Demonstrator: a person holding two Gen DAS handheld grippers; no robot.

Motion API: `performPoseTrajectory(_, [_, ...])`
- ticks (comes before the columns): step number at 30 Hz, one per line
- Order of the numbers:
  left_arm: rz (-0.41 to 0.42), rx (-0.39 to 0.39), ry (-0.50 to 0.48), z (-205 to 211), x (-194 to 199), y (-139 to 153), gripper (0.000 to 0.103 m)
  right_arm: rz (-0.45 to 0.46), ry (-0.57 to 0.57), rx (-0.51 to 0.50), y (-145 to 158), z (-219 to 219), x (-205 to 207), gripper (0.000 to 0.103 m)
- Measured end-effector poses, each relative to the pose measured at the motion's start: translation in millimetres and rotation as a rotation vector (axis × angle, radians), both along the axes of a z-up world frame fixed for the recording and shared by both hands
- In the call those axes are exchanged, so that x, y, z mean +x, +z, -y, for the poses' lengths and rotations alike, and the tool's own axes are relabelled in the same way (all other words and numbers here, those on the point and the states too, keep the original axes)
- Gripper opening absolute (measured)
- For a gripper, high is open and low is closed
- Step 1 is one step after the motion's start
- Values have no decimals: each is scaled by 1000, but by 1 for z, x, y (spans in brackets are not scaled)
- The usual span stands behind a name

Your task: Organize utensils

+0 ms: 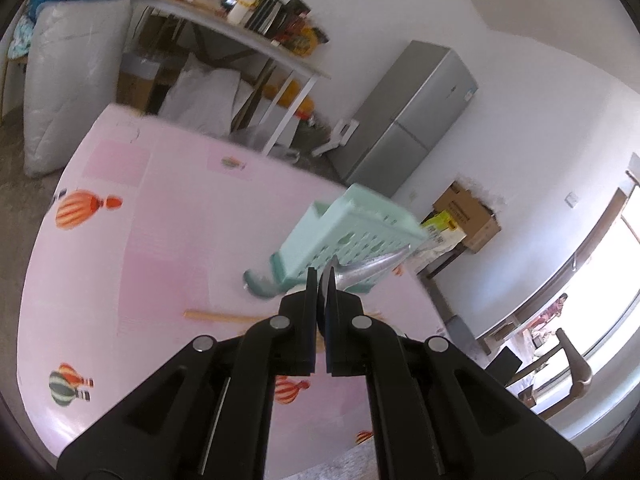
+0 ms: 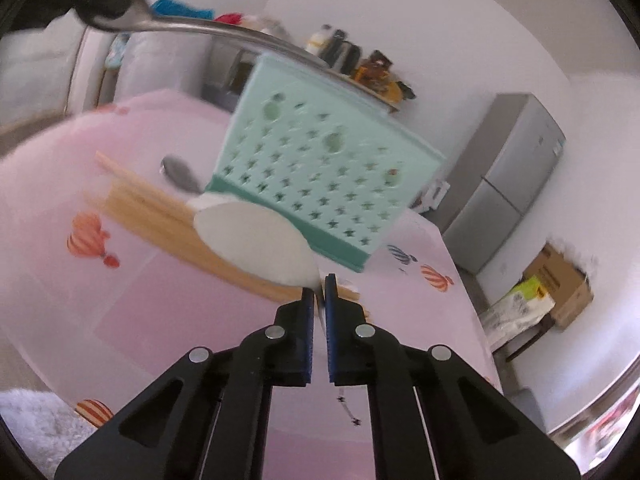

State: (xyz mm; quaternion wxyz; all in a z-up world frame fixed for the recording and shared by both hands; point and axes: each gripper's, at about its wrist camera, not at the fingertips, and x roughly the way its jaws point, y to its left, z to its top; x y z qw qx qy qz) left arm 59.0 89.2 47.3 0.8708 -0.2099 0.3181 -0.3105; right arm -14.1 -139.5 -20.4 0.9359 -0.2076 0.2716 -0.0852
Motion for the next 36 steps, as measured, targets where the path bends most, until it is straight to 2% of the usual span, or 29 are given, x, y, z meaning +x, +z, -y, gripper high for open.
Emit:
performPoseTrajectory(3, [72,32,1,5,2,23,1,25,-22,103,17,19,-3,4])
performPoseTrajectory(5, [131,110,20,13,6,41,1,35,-26,178,26,34,-3,4])
performPoseTrajectory(6, [173,184,37,20,9,54,1,40,-32,214,30,41,-3,4])
performPoseTrajectory(10, [295,358,35,41,16,82,1,63,-51,297,39,62,-6,4])
performPoseTrajectory(11, [333,430,31,51,18,88,1,72,-56,314,42,66,-7,4])
performPoseTrajectory(15, [397,653,-13,84,27,94,1,104,-54,380,51,80,-10,4])
performPoseTrajectory(17, [426,787,-52,102,32,91,1,122,-43,423,57,88,-12,4])
performPoseTrajectory(20, [476,947,-80,124,35,87,1,142,-29,494,67,100,-14,4])
performPoseTrajectory(22, [486,1025,-103,138,42,84,1,152,-22,517,71,104,-13,4])
performPoseTrajectory(24, [463,1073,-135,151,51,79,2,164,-11,545,76,112,-11,4])
performPoseTrajectory(26, [406,1090,-174,161,63,73,2,178,-1,574,82,119,-9,4])
performPoseTrajectory(28, [361,1055,-188,167,70,68,6,196,12,623,88,128,-6,4])
performPoseTrajectory(31, [263,924,-202,168,87,65,14,226,33,701,99,141,-3,4])
performPoseTrajectory(33, [199,803,-202,162,95,62,21,245,51,752,106,150,1,4])
performPoseTrajectory(36, [112,624,-196,151,109,57,24,279,101,834,121,163,10,4])
